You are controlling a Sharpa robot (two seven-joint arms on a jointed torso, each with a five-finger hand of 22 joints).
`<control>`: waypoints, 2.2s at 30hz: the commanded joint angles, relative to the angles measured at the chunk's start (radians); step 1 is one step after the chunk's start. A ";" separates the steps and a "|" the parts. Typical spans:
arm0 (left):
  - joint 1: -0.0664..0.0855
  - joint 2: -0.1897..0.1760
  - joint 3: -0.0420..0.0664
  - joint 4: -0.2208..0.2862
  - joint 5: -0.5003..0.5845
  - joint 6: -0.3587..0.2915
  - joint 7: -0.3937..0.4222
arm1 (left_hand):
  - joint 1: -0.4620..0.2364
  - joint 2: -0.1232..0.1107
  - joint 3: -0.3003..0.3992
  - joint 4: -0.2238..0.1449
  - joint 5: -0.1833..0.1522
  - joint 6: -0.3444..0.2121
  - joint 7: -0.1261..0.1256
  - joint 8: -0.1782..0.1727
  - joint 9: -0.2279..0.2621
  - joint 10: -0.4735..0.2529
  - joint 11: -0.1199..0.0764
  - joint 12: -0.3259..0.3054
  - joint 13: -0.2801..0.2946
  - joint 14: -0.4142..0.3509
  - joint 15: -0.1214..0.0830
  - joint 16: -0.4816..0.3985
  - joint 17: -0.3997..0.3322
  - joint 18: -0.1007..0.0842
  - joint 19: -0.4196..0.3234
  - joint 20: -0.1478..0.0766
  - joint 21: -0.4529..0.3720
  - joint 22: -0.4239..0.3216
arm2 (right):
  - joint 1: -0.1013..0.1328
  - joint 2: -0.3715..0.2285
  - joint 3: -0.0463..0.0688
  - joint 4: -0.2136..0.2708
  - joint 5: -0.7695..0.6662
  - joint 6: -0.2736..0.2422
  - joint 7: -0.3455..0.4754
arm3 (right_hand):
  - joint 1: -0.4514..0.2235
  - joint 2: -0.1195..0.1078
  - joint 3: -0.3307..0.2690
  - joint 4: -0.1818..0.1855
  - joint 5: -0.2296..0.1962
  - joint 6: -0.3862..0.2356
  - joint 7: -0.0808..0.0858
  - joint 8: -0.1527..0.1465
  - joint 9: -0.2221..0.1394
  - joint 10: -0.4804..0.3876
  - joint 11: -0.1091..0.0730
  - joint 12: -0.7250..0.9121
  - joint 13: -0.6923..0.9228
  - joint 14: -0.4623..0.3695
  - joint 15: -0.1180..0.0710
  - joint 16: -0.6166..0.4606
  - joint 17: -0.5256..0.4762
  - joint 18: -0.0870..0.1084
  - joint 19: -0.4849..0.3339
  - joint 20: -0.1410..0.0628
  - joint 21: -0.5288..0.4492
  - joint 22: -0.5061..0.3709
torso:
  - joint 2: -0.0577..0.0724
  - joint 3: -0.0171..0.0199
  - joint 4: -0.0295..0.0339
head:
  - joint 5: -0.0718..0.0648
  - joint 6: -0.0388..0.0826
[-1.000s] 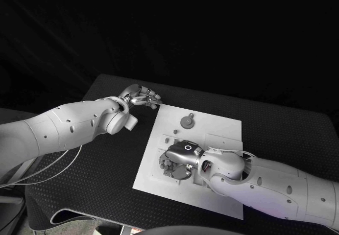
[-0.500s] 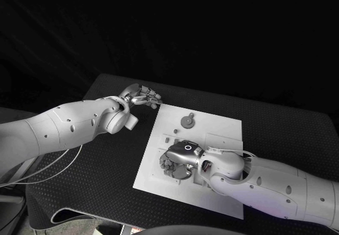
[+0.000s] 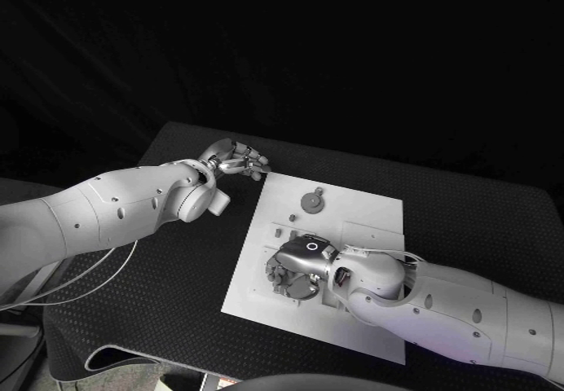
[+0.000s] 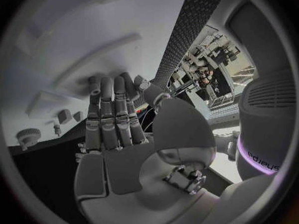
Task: Assemble the parts on the task board
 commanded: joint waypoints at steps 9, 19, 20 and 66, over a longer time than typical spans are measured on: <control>0.001 0.000 0.001 0.003 0.005 0.012 0.006 | -0.005 0.007 -0.008 0.000 0.003 -0.002 -0.002 0.004 -0.001 -0.003 -0.001 0.006 -0.002 -0.003 0.001 -0.007 0.002 0.002 -0.007 0.003 -0.002 -0.001 | -0.004 -0.008 -0.004 -0.001 0.020 -0.011 -0.002 | -0.049 -0.087 -0.024 0.006 -0.001 -0.080 0.030 -0.049 -0.023 -0.028 0.014 -0.020 0.003 -0.031 0.012 -0.019 0.007 -0.033 -0.032 0.002 -0.013 0.019 | 0.000 0.0004 -0.0002 | 0.000 -0.001; 0.001 0.000 0.001 0.002 0.005 0.013 0.006 | -0.005 0.007 -0.009 0.000 0.003 -0.003 -0.002 0.004 -0.001 -0.004 -0.001 0.006 -0.003 -0.003 0.001 -0.007 0.003 0.002 -0.008 0.003 -0.002 -0.002 | -0.004 -0.019 -0.004 0.014 0.041 -0.061 0.013 | -0.057 -0.091 -0.029 0.004 -0.001 -0.085 0.031 -0.051 -0.025 -0.026 0.012 -0.020 0.008 -0.030 0.011 -0.018 0.012 -0.033 -0.032 0.000 -0.010 0.020 | 0.000 0.0007 -0.0010 | -0.003 0.000; 0.001 0.000 0.001 0.001 0.005 0.013 0.006 | -0.005 0.007 -0.009 0.000 0.003 -0.003 -0.002 0.004 -0.001 -0.004 -0.001 0.006 -0.003 -0.003 0.001 -0.008 0.003 0.002 -0.008 0.003 -0.002 -0.002 | -0.004 -0.021 -0.004 0.017 0.041 -0.063 0.011 | -0.057 -0.091 -0.029 0.004 -0.001 -0.085 0.031 -0.051 -0.025 -0.026 0.012 -0.020 0.008 -0.030 0.011 -0.018 0.012 -0.033 -0.032 0.000 -0.010 0.020 | 0.000 0.0008 -0.0012 | -0.003 0.001; 0.000 0.009 0.000 -0.041 -0.013 0.043 -0.031 | -0.021 0.006 -0.021 0.003 -0.006 -0.001 -0.002 0.009 -0.005 0.030 -0.017 0.036 0.002 0.015 -0.006 -0.013 0.037 0.006 0.007 -0.001 0.006 -0.002 | 0.107 -0.384 0.105 0.139 0.656 0.349 -0.396 | -0.265 0.002 -0.051 0.136 -0.003 -0.031 -0.025 -0.011 0.004 0.057 -0.071 0.560 0.561 0.108 -0.133 0.437 0.391 0.012 0.160 -0.041 0.140 0.024 | -0.001 0.0064 -0.0273 | -0.064 0.027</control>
